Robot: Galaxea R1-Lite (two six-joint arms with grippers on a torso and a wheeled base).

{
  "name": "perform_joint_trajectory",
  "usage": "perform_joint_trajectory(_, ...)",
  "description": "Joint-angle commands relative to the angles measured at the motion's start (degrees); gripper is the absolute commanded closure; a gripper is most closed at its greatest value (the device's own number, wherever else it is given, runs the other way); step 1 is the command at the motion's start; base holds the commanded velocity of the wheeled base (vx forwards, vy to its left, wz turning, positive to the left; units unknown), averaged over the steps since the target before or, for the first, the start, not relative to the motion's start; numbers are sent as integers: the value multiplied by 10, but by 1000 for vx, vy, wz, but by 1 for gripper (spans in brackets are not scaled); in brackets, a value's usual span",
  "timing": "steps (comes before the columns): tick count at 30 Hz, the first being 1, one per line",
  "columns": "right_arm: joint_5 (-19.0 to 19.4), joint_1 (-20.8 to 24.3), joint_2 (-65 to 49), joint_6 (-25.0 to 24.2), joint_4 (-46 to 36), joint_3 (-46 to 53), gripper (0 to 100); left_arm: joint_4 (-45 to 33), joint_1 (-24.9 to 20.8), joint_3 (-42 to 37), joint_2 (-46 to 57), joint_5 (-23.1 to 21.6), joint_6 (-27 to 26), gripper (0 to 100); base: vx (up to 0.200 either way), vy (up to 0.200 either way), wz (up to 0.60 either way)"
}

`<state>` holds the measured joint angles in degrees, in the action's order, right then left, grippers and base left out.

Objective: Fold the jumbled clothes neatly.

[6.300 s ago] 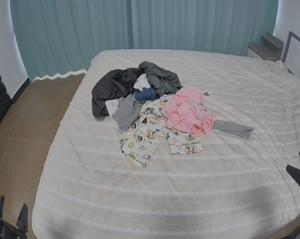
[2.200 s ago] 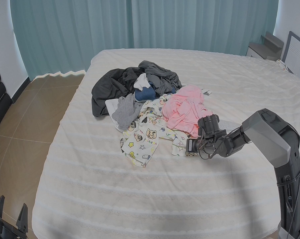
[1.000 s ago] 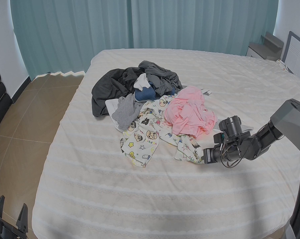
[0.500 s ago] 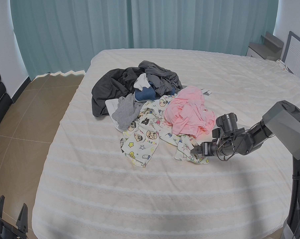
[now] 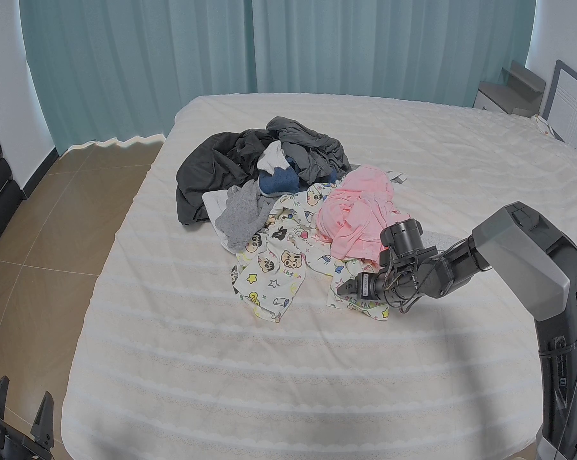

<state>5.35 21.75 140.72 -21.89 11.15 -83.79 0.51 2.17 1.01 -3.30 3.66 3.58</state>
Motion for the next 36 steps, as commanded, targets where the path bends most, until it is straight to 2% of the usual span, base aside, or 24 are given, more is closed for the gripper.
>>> perform_joint_trajectory(1, -1, 13, 25, -14, 0, -17, 0, 0, 0, -10, 0, 0, 0, 0, 0, 0, 0)
perform_joint_trajectory(2, -1, 15, 26, -20, 0, -22, 100, 0, 0, -10, 0, 0, 0, 0, 0, 0, 0)
perform_joint_trajectory(10, -5, 20, 21, -45, -1, -24, 100, 0, 0, -10, 0, 0, 0, 0, 0, 0, 0)
perform_joint_trajectory(17, 11, 35, -37, -54, 1, 66, 100, 1, 0, -10, 0, 0, 0, 0, 0, 0, 0)
perform_joint_trajectory(20, 51, 66, -105, -55, 11, 146, 100, 0, 0, -10, 0, 0, 0, 0, 0, 0, 0)
perform_joint_trajectory(21, 51, 66, -105, -55, 11, 146, 100, 0, 0, -10, 0, 0, 0, 0, 0, 0, 0)
perform_joint_trajectory(22, 72, 76, -135, -59, 11, 173, 100, 0, 0, -10, 0, 0, 0, 0, 0, 0, 0)
perform_joint_trajectory(32, 105, 82, -202, -60, 16, 263, 100, 0, 0, -10, 0, 0, 0, 0, 0, 0, 0)
perform_joint_trajectory(36, 106, 83, -210, -61, 33, 282, 100, 0, 0, -10, 0, 0, 0, 0, 0, 0, 0)
